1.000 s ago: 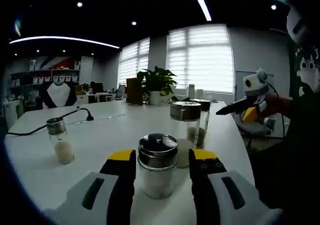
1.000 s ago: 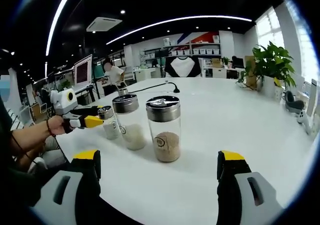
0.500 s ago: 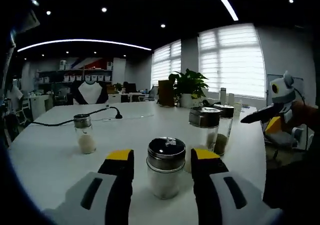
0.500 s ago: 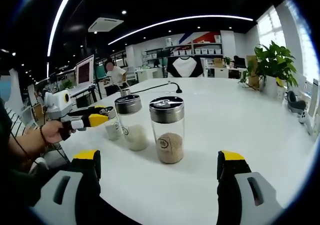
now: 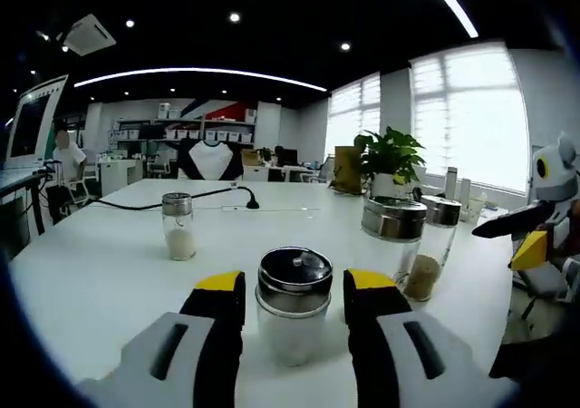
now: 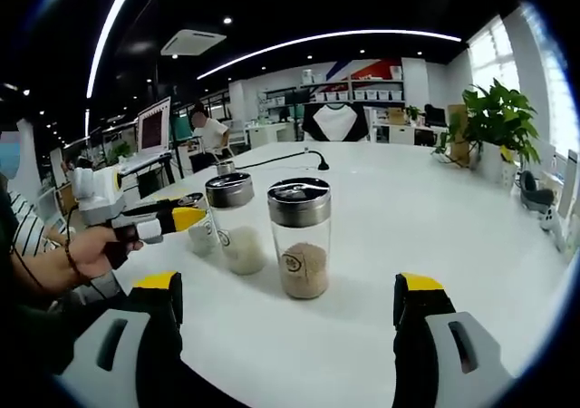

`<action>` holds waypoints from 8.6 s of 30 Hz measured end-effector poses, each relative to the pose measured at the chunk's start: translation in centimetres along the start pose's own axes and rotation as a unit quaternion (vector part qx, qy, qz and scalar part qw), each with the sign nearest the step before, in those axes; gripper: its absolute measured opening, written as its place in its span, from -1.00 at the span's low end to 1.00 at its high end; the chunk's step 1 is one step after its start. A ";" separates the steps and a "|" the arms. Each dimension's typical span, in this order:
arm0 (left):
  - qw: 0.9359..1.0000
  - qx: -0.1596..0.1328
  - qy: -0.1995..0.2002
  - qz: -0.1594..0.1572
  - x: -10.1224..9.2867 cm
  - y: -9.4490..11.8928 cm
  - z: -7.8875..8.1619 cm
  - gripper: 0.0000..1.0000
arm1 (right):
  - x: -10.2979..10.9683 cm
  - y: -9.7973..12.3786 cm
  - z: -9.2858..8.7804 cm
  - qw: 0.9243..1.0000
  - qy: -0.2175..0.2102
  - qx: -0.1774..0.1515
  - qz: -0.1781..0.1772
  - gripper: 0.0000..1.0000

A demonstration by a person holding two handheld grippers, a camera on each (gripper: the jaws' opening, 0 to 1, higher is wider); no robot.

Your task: Rotate the seasoning bottle until the label or dispensing opening points toward the visible target arrow and the bottle remains upright within the marked orientation range

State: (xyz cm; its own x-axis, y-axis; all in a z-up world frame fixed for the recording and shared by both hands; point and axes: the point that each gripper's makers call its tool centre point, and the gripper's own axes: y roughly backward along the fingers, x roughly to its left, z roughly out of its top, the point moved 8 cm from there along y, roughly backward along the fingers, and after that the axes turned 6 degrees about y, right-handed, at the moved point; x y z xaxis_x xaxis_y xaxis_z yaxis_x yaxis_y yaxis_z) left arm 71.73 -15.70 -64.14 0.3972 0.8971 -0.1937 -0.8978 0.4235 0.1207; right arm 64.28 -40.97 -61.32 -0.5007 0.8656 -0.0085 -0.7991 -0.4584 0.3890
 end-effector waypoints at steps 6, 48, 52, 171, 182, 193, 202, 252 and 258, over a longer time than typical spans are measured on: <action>1.000 0.003 0.000 0.020 -0.3 -0.3 -0.2 -0.08 | -0.1 0.0 -0.3 1.000 -0.005 0.001 -0.002 0.99; 1.000 0.020 -0.009 0.008 0.4 -1.1 -0.6 -0.26 | 0.1 0.0 -0.1 1.000 -0.016 -0.004 -0.002 0.99; 1.000 0.021 -0.011 -0.005 0.6 -1.0 -0.6 -0.26 | 0.3 -0.1 -0.1 1.000 -0.014 -0.003 -0.001 0.99; 0.995 0.011 0.002 -0.097 2.0 0.4 0.5 0.28 | 0.1 -0.1 -0.2 1.000 0.021 0.021 -0.002 0.99; 0.999 0.007 0.002 -0.031 0.6 0.0 -0.5 0.23 | 0.4 -0.3 -0.2 1.000 0.019 0.023 0.004 0.99; 1.000 -0.005 -0.012 0.004 0.4 -0.8 -0.2 0.08 | 0.4 -0.1 -0.4 1.000 0.016 0.019 0.005 0.99; 1.000 0.002 -0.012 -0.005 0.5 -0.8 -0.4 -0.26 | 0.1 -0.1 -0.5 1.000 0.012 0.021 0.001 0.99; 0.989 0.023 -0.035 -0.142 1.8 -1.1 -0.2 -0.27 | 0.2 0.1 -0.5 1.000 0.011 0.025 0.000 0.98; 0.984 0.030 -0.035 -0.173 2.0 -1.2 -0.1 -0.27 | 0.3 0.0 -0.5 1.000 0.013 0.026 0.002 0.97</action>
State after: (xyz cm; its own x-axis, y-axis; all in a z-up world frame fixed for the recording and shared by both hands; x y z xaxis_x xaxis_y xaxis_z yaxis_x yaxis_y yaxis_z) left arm 73.64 -14.41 -64.77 0.6906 0.7039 -0.1663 -0.6950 0.7095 0.1167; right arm 63.92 -40.80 -61.74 -0.5118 0.8586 -0.0302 -0.7792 -0.4492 0.4371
